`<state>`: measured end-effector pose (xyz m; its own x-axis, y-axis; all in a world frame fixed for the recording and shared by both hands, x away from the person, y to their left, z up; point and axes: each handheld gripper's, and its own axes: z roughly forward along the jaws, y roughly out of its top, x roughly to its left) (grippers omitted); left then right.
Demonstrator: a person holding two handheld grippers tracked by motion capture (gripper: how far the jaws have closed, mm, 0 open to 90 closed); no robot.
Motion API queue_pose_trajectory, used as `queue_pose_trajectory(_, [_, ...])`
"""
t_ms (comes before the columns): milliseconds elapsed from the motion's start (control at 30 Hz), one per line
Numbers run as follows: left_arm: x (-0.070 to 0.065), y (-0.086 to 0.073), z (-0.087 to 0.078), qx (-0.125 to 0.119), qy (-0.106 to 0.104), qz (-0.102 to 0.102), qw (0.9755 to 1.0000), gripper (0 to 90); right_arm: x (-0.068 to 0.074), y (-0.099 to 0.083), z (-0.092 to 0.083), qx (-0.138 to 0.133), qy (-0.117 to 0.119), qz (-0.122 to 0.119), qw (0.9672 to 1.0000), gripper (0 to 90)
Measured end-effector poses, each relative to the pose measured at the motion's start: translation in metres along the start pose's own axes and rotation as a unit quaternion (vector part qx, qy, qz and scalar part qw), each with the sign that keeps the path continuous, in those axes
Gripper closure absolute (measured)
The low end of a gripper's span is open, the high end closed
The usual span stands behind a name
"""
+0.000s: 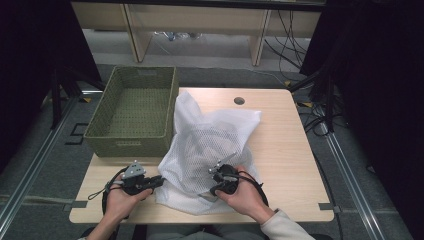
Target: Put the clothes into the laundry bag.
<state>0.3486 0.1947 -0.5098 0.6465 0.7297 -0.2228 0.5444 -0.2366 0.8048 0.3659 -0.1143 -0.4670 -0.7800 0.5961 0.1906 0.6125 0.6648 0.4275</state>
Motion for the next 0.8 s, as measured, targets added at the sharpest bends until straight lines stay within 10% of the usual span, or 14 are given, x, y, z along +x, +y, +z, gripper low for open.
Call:
queue_pose_trajectory(467, [0.013, -0.014, -0.024, -0.003, -0.013, -0.032, 0.9994, 89.9, -0.01, -0.001, 0.003, -0.011, -0.031, 0.027, 0.9991, 89.3])
queue_pose_trajectory(800, [0.009, -0.01, -0.022, -0.001, 0.015, -0.003, 0.9999, 89.1, -0.01, -0.002, 0.003, -0.011, -0.034, 0.028, 0.999, 87.9])
